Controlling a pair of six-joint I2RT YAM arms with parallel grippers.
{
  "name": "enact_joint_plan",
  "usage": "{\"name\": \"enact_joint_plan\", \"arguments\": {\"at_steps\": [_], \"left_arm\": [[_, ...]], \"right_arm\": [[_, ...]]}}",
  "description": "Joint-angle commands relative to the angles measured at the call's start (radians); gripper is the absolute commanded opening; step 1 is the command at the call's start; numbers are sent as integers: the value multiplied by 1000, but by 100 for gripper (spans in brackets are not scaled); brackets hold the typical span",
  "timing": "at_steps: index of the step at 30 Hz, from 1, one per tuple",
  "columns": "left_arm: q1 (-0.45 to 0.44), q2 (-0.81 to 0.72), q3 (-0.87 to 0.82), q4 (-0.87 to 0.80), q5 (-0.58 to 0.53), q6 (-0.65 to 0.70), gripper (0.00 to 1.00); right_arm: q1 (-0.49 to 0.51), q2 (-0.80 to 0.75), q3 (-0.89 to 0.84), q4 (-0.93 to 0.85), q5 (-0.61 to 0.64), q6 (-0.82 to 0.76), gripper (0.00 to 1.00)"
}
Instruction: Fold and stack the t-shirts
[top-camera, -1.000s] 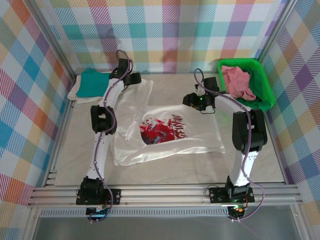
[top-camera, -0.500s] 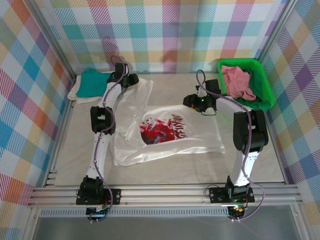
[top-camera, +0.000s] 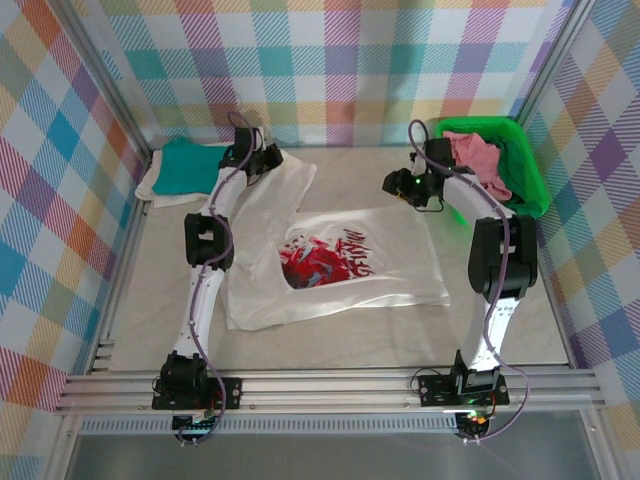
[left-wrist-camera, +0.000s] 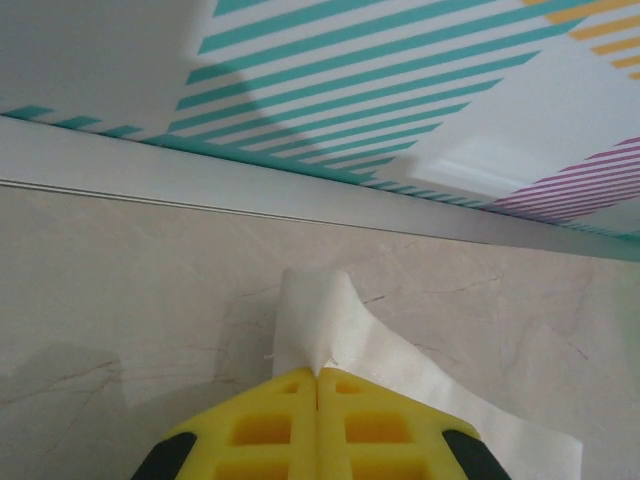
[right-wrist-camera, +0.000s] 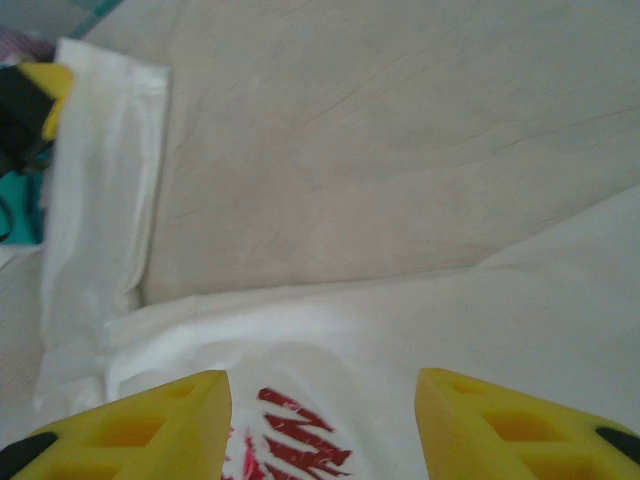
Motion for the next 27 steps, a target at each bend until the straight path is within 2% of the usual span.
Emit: {"name": "enact_joint_plan", "arguments": {"at_steps": [1,9,14,17,21,27], "left_arm": [[-3,-61,21,42,28,44,0],[-1,-128,19,37,24,77,0],[14,-143,20,43,29,80,0],[15,-144,20,59,33,77,0],[16,-139,20,107,34,77,0],[17,-137,20,94,32,82,0]], "right_arm": [[-12,75,122,-217,146,-36,53],[-12,304,472,-467,327,-103,54],[-13,486,760,-652,443,-122,54],[-13,574,889,-733,430,-121,55],[-15,601,905,-753,446,-95,56],[-16,602,880,-747,446,-84,58]]}}
